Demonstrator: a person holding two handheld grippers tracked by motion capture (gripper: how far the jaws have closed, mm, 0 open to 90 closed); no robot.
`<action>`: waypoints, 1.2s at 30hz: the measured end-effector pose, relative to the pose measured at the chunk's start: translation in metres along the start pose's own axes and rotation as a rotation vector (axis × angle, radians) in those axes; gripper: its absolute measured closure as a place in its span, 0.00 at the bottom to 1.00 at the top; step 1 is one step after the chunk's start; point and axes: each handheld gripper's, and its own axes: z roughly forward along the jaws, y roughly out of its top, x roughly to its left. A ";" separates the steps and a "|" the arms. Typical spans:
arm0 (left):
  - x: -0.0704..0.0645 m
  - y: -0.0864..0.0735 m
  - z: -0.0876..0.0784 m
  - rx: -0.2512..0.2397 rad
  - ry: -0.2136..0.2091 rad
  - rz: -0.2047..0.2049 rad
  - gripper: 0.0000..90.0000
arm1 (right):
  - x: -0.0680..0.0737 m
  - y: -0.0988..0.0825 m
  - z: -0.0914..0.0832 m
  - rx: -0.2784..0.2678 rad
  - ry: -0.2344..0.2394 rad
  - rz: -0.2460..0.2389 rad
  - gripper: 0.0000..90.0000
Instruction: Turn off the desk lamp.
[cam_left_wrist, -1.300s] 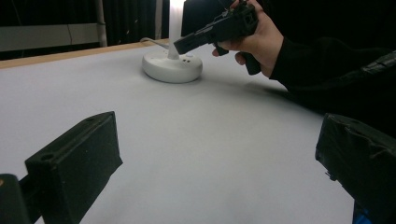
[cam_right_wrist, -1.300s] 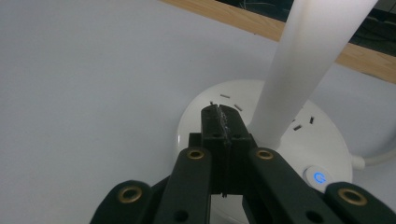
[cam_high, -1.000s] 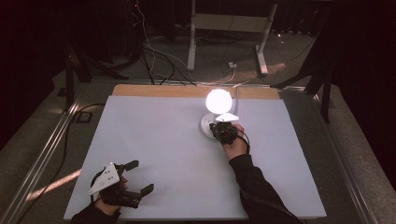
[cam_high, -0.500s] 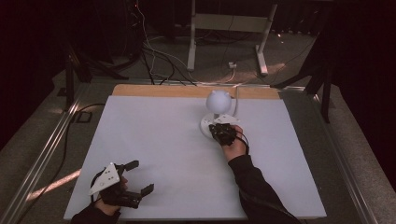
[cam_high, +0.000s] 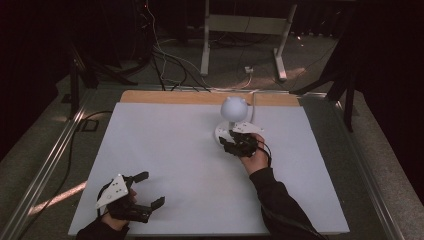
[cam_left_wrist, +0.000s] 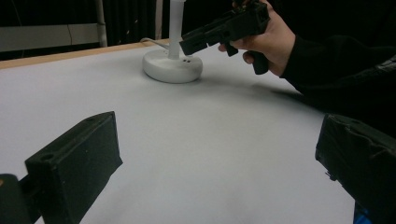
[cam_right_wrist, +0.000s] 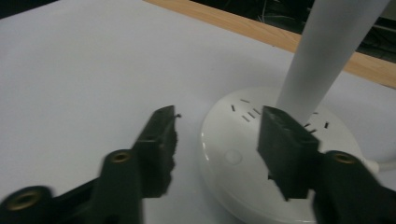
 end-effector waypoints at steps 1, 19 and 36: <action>0.000 0.000 0.000 0.000 0.000 0.000 0.01 | 0.000 0.000 -0.001 0.003 0.005 -0.003 0.44; 0.000 0.000 -0.001 -0.005 0.002 -0.002 0.01 | 0.001 -0.011 -0.039 0.021 0.128 0.037 0.00; -0.001 0.000 0.000 0.000 -0.001 0.002 0.01 | -0.012 -0.060 -0.092 0.026 0.104 0.002 0.00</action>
